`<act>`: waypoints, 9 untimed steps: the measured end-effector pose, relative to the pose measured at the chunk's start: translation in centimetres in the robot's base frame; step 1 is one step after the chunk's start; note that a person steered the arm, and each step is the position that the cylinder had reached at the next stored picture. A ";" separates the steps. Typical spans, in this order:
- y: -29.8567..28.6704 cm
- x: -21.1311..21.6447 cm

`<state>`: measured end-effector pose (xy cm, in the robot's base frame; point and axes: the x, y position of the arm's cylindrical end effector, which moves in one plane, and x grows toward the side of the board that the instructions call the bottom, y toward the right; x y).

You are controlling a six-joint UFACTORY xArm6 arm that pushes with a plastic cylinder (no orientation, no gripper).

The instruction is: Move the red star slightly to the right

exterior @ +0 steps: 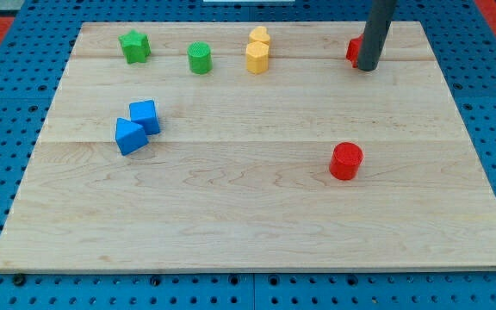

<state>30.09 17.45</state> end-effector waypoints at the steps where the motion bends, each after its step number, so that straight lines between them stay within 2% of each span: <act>1: -4.5 0.6; 6: -4.7 -3.7; 9: -2.9 -3.7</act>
<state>26.38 14.58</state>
